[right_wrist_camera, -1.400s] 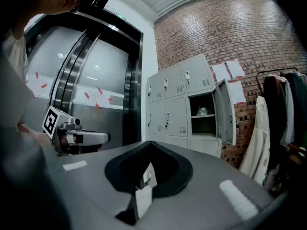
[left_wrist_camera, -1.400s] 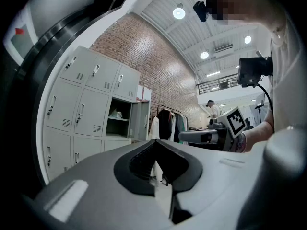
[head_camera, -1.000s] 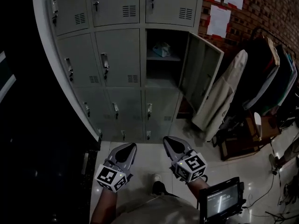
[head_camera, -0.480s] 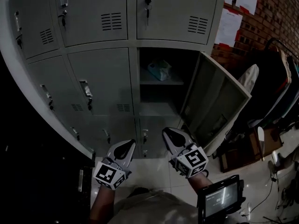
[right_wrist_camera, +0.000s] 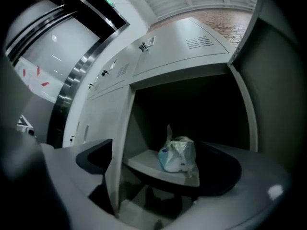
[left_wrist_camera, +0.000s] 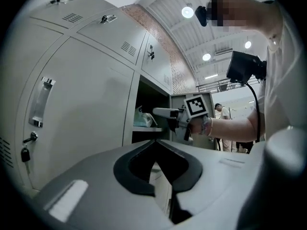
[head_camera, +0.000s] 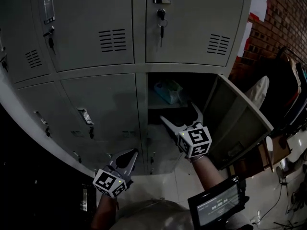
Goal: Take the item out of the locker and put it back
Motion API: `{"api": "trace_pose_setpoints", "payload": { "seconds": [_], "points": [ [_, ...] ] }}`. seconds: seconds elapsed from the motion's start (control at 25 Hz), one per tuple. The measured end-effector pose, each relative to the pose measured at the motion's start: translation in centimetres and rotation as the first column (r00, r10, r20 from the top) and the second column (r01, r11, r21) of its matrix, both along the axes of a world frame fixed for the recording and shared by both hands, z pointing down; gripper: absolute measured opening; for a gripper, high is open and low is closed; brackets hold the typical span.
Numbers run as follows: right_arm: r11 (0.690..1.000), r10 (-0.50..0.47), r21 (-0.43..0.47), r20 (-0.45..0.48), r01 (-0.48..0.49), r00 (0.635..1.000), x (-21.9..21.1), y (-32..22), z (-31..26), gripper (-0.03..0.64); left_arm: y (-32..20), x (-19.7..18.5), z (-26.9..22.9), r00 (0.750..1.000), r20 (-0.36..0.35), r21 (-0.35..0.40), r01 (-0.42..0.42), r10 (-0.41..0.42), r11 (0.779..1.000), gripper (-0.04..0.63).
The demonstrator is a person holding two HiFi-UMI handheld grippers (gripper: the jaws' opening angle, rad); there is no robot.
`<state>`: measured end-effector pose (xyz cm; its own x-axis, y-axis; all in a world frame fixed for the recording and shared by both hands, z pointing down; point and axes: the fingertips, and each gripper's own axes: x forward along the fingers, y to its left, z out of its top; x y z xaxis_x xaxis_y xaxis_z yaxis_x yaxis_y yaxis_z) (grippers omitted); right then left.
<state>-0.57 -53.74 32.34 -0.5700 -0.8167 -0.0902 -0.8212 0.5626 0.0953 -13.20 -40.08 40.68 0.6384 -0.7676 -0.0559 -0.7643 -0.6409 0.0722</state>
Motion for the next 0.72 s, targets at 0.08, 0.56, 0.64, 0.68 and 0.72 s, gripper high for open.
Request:
{"api": "trace_pose_setpoints", "payload": {
  "seconds": [0.08,0.56,0.64,0.68,0.72],
  "points": [
    [0.998,0.059,-0.008,0.002,-0.059,0.998,1.0,-2.9,-0.5,0.512,-1.0,-0.6,0.5,1.0,-0.004,-0.019,0.007,-0.007,1.0,0.002],
    [0.993,0.054,-0.098,-0.149,-0.069,0.987,1.3,-9.1,1.9,0.143,-3.9,-2.0,2.0,1.0,0.008,-0.065,0.004,-0.004,0.998,0.002],
    [0.997,0.047,-0.057,-0.141,-0.055,0.989,1.4,-8.0,1.3,0.103,-4.1,-2.0,2.0,1.0,0.005,-0.068,0.004,-0.004,0.998,0.002],
    [0.998,0.05,-0.032,-0.138,-0.055,0.989,1.5,-7.3,0.9,0.084,-4.1,-2.0,1.9,1.0,0.003,-0.069,0.004,-0.004,0.998,0.002],
    [0.998,0.056,-0.007,-0.138,-0.057,0.989,1.6,-6.5,0.4,0.072,-4.1,-1.9,1.8,1.0,0.001,-0.067,0.002,-0.002,0.998,0.002]
  ]
}}
